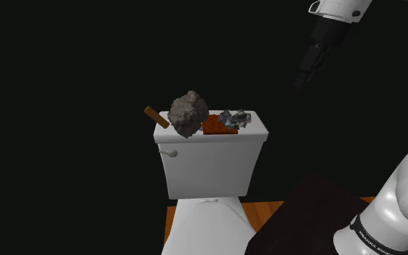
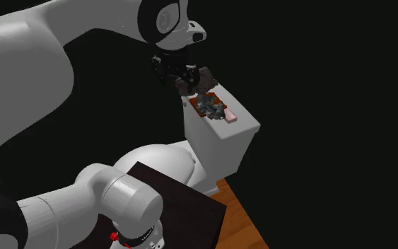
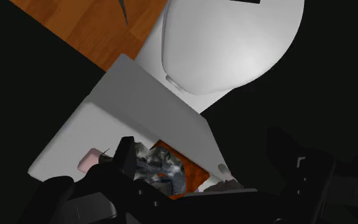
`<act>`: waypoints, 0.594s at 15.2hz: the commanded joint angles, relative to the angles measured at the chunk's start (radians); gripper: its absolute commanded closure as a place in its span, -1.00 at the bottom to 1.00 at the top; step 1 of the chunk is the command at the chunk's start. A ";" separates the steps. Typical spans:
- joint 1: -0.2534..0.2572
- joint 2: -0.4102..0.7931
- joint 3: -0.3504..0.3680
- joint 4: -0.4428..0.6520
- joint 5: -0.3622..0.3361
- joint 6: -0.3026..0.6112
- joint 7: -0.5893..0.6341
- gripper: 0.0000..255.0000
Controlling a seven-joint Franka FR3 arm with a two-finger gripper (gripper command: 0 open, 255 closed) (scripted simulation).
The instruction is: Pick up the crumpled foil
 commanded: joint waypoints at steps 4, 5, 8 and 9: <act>0.018 0.052 -0.059 -0.036 -0.015 0.097 -0.117 -1.00; 0.025 0.074 -0.078 -0.044 -0.019 0.129 -0.157 -1.00; 0.047 0.149 -0.137 -0.056 -0.022 0.223 -0.276 -1.00; 0.056 0.178 -0.157 -0.056 -0.020 0.253 -0.316 -1.00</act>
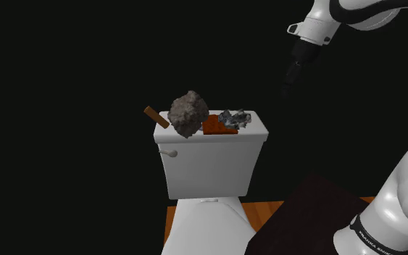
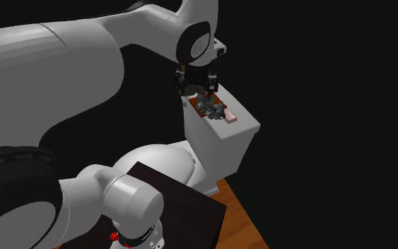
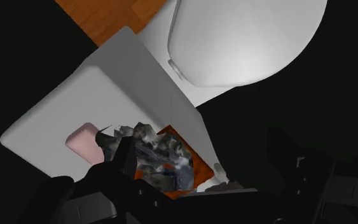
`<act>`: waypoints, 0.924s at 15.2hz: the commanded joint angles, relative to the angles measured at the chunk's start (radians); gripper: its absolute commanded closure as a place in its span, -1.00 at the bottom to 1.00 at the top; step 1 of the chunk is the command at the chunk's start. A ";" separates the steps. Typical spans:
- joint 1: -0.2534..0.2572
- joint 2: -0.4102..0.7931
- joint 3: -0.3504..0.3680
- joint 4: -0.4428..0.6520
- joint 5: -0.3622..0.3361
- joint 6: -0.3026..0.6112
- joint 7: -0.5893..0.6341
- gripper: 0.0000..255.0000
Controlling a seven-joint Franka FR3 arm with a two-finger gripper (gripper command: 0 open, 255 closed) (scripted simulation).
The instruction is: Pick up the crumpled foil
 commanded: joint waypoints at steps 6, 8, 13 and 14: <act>0.074 0.229 -0.137 0.039 0.047 0.197 -0.300 -1.00; 0.100 0.306 -0.174 0.069 0.080 0.239 -0.391 -1.00; 0.155 0.514 -0.247 0.179 0.206 0.307 -0.635 -1.00; 0.163 0.558 -0.257 0.206 0.237 0.314 -0.685 -1.00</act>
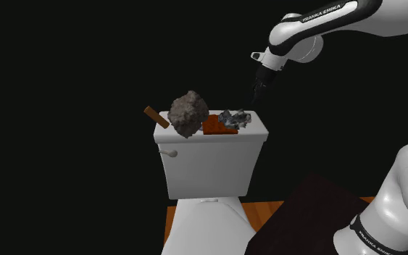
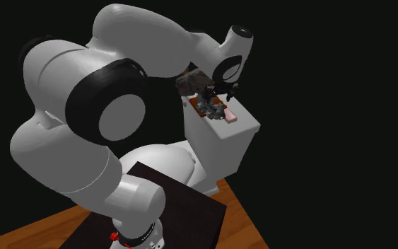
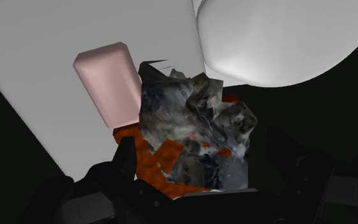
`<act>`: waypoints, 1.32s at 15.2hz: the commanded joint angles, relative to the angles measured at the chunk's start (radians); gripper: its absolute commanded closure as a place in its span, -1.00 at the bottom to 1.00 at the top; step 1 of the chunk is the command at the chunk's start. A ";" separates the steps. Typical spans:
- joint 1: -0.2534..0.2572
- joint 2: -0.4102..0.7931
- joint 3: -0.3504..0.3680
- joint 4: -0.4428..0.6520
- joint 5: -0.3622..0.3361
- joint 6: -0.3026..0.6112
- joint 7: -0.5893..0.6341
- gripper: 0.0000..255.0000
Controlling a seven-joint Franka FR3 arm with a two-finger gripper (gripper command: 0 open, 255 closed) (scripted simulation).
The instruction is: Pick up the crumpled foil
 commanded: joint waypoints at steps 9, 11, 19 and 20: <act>0.014 0.130 -0.016 -0.001 0.105 0.102 -0.139 -1.00; 0.013 0.132 -0.017 0.001 0.106 0.100 -0.142 1.00; 0.014 0.130 -0.017 0.000 0.105 0.101 -0.141 1.00; 0.014 0.130 -0.016 -0.001 0.105 0.102 -0.139 1.00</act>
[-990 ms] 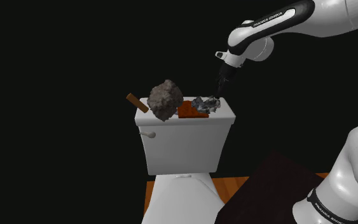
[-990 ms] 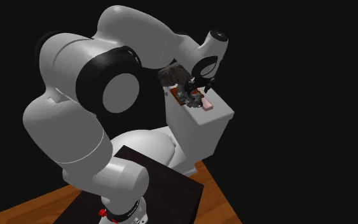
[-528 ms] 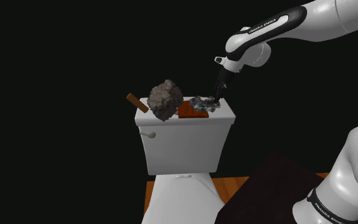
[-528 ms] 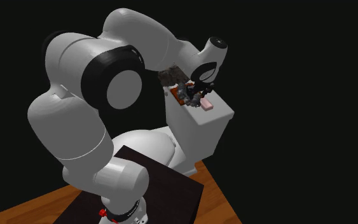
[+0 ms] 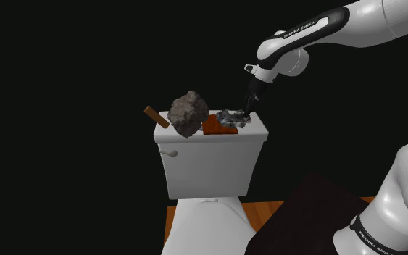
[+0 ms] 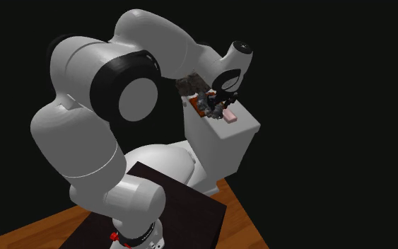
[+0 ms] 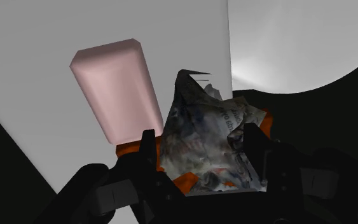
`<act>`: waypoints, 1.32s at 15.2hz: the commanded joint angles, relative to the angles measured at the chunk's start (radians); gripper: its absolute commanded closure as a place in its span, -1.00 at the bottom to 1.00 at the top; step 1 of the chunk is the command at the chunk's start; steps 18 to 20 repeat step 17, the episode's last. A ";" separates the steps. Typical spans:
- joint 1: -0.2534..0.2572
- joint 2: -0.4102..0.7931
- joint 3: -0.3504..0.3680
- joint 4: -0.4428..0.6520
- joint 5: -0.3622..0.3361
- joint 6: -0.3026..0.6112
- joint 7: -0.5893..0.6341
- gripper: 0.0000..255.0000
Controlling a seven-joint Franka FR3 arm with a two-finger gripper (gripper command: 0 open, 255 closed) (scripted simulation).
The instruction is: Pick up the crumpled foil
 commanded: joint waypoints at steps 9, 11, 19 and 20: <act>-0.003 -0.053 0.003 0.065 -0.057 -0.104 0.062 1.00; -0.004 -0.063 0.003 0.082 -0.067 -0.128 0.074 1.00; -0.005 -0.080 0.005 0.120 -0.084 -0.179 0.096 1.00; -0.005 -0.080 0.005 0.120 -0.084 -0.179 0.096 1.00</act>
